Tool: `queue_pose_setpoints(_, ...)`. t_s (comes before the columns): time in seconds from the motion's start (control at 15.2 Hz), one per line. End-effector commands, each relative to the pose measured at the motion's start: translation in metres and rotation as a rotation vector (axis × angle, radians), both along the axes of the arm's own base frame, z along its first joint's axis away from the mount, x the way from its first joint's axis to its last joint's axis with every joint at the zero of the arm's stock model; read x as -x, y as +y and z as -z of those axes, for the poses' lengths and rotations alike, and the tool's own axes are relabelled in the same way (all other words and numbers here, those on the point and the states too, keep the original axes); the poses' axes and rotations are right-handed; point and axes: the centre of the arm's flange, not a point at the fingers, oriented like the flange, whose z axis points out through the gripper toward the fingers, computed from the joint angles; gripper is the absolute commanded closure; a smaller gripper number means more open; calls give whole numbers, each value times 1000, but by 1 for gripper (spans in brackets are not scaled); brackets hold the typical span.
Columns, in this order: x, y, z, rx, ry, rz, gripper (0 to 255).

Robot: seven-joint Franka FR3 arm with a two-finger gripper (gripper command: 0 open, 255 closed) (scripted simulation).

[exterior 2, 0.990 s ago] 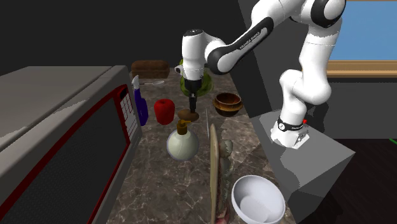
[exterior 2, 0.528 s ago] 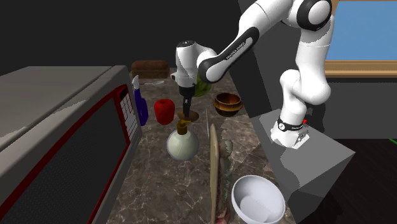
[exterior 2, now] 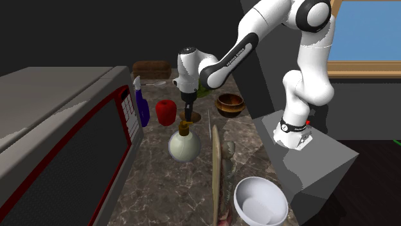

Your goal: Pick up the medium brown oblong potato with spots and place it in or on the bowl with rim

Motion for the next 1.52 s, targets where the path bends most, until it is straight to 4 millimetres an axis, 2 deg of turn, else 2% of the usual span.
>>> queue_pose_setpoints(0.0,0,0,0,0,0,0,0)
queue_pose_setpoints(0.13,0,0,0,0,0,0,0)
queue_pose_setpoints(0.2,0,0,0,0,0,0,255)
queue_pose_setpoints(0.79,0,0,0,0,0,0,255)
queue_pose_setpoints(1.45,0,0,-53,0,0,0,255)
